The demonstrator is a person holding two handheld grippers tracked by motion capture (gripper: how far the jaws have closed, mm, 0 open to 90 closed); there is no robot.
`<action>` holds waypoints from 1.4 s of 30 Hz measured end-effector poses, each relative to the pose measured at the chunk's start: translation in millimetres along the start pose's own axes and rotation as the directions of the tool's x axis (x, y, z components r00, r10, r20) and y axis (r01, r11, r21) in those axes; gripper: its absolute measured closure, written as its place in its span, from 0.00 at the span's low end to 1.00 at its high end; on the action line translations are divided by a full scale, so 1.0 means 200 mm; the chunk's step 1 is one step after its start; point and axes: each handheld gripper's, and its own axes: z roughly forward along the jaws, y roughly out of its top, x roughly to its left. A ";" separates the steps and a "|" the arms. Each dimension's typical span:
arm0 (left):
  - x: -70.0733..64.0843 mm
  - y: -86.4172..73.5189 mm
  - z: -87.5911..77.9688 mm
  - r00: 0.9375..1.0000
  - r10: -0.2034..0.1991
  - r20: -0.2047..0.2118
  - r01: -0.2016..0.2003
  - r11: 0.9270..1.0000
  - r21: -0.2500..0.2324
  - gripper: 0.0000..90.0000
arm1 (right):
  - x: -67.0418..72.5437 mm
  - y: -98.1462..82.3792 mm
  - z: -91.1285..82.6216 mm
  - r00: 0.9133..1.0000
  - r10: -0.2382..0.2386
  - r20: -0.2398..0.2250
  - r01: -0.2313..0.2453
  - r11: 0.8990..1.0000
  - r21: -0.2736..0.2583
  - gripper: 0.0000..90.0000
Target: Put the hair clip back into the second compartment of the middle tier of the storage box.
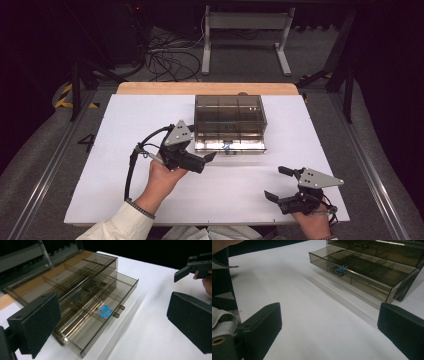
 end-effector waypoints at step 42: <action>0.00 -0.64 -0.50 0.991 -0.065 -0.121 0.059 0.997 -0.057 0.00 | 0.00 -0.01 0.01 1.000 0.003 0.011 -0.003 1.000 0.005 0.06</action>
